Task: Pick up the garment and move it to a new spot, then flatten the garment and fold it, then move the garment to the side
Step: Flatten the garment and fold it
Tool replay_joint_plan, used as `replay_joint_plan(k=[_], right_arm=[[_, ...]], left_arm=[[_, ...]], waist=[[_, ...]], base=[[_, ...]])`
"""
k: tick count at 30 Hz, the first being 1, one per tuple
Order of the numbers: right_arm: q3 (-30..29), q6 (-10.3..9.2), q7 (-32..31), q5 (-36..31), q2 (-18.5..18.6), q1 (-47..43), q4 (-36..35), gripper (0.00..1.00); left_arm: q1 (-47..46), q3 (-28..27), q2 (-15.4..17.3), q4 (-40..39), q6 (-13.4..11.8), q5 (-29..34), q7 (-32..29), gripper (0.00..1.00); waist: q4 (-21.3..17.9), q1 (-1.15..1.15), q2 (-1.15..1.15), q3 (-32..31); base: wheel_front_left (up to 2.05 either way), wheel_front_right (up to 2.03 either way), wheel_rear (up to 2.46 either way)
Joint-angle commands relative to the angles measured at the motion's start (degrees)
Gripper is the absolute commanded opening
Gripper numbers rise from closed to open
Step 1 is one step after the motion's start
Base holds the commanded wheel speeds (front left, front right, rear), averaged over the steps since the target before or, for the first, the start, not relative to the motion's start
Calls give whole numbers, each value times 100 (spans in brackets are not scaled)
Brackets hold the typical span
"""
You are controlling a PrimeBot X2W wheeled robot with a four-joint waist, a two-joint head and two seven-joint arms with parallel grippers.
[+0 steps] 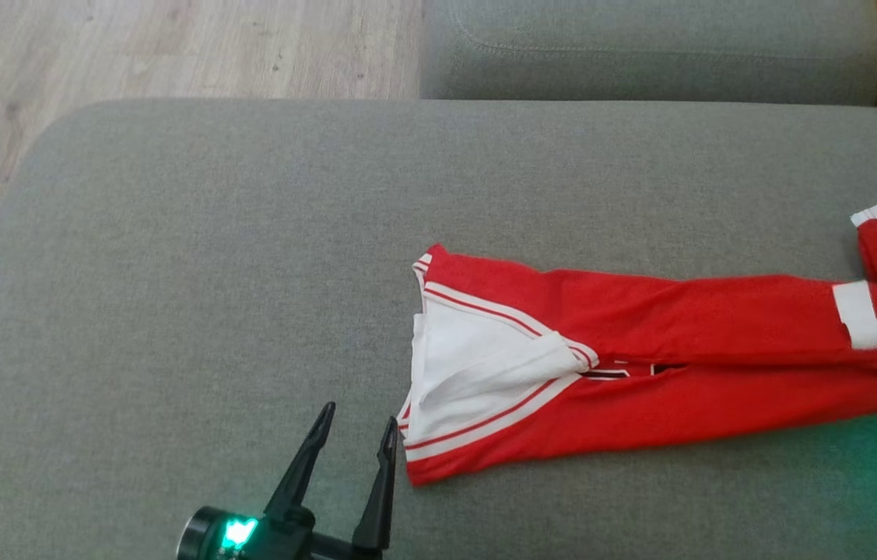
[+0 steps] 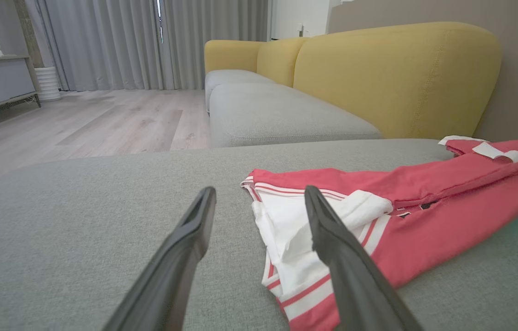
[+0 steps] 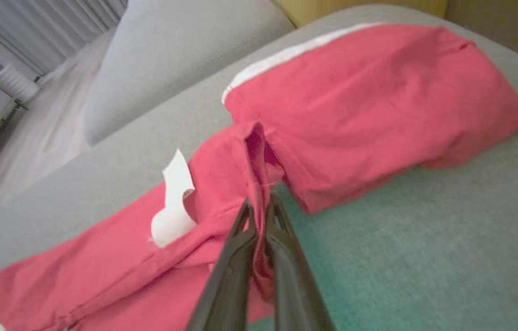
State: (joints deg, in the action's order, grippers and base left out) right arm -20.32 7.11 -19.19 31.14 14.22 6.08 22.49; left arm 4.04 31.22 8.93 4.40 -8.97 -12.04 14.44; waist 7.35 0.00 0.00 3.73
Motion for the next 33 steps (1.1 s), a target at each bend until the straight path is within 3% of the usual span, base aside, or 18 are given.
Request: replay_joint_plan(k=[1,4,10,15,22,30,31,32,33], right_arm=[[133,37,-18,75,153,26,-316,0],[342,37,-94,213,-9,-3,-846,0],[912,37,-289,292,-673,13,-1905,0],[1642,37,-375,420,-981,4,-2382,0],[2737,37,-416,668,-1123,170,-2332,0],[3869,37,-199,1080,-1132,288,-1672,0],[3994,37,-140,1108,-1133,328,-1551,13],[4123,37,-72,1145,-1133,375,-1440,49],[4214,37,13,1184,-1133,420,-1325,100]], left_arm=[[-99,-245,-56,-154,29,51,56,100],[-47,-306,-81,-137,81,79,56,100],[36,-359,-144,-100,182,143,56,100],[82,-396,-181,-63,251,198,56,100],[68,-428,-236,7,360,259,56,100],[49,-442,-329,67,442,290,56,100],[43,-445,-341,72,453,296,56,100],[39,-450,-352,77,461,303,56,100],[34,-460,-362,79,464,309,56,100]], waist=[[10,0,0,-31],[38,0,0,-109],[227,0,0,-223],[470,0,0,-274],[777,0,0,-253],[957,0,0,-196],[973,0,0,-190],[989,0,0,-182],[1000,0,0,-177]], base=[[0,0,0],[0,0,0],[0,0,0],[0,0,0],[0,0,0],[0,0,0],[0,0,0],[0,0,0],[0,0,0]])
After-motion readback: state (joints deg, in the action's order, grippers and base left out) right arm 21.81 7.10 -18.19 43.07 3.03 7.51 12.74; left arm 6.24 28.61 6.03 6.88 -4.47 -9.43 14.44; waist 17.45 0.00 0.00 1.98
